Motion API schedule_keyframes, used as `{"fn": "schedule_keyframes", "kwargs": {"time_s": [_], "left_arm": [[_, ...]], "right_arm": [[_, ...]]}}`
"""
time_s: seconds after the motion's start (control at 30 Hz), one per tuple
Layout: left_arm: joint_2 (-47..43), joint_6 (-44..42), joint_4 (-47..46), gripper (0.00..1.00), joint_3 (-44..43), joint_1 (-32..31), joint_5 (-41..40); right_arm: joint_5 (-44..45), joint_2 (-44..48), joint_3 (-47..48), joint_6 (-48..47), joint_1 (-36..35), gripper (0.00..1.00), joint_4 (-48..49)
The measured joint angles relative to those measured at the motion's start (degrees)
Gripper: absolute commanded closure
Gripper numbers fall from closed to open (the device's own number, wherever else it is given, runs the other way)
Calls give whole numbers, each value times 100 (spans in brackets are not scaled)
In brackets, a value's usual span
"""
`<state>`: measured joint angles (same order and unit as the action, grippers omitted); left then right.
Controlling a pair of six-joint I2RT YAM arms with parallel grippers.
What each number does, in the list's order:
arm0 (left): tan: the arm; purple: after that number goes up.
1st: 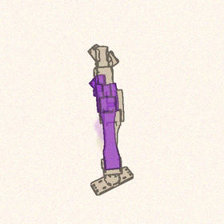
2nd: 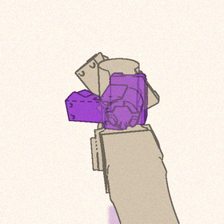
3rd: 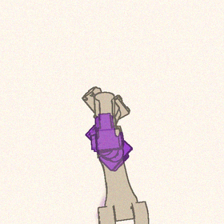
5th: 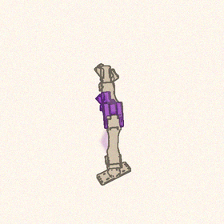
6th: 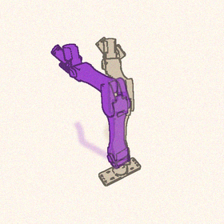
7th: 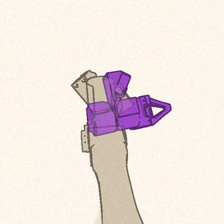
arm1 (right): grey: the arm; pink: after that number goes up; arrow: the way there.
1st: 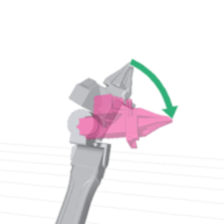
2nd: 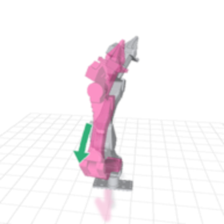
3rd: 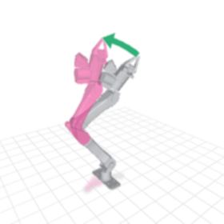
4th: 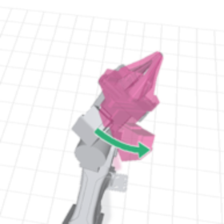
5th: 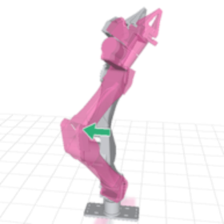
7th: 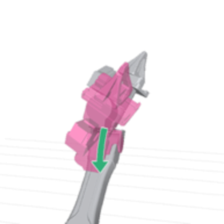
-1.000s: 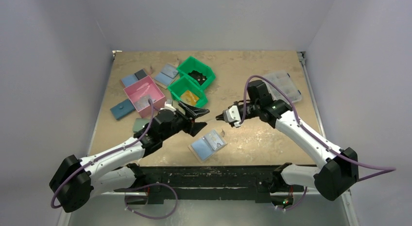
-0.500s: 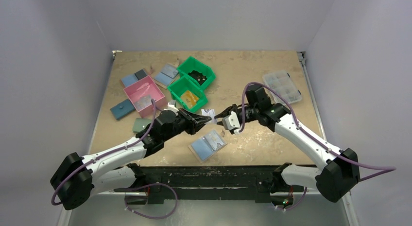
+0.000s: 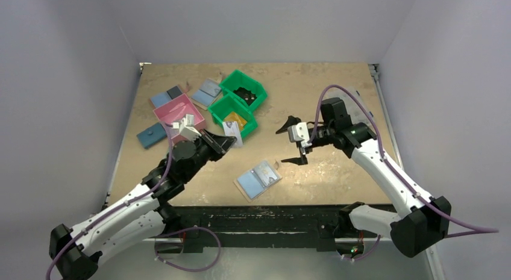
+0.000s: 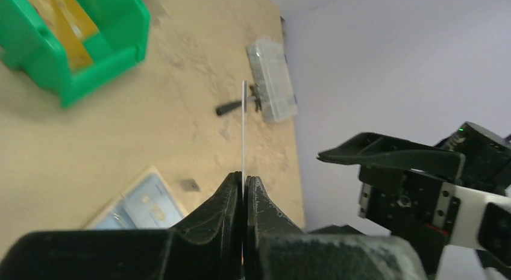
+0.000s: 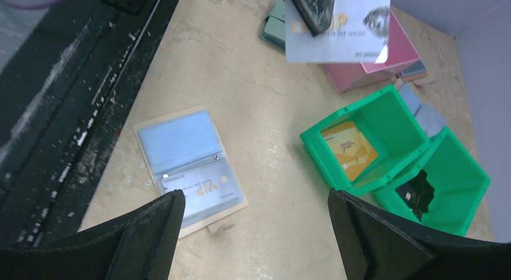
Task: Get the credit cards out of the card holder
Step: Place the credit card in the storage box.
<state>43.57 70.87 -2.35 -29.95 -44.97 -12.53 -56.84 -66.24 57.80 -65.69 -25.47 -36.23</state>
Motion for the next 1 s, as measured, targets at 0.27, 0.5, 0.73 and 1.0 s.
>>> {"fn": "schedule_keyframes", "kwargs": {"time_s": [0.27,0.5,0.73,1.0], "left_arm": [[192,-2382,1025,100,-1178,623,-245],[841,-3023,1023,100,-1547,2076,901],[1274,-2953,431,100,-1434,4275,2527],[2260,-3036,177,100,-1322,5261,3322]], "right_arm": [[-31,199,127,1117,323,1,-164],[-28,330,-33,1585,529,1,37],[-9,330,-114,1703,531,1,155],[0,330,-160,1703,531,1,164]]}}
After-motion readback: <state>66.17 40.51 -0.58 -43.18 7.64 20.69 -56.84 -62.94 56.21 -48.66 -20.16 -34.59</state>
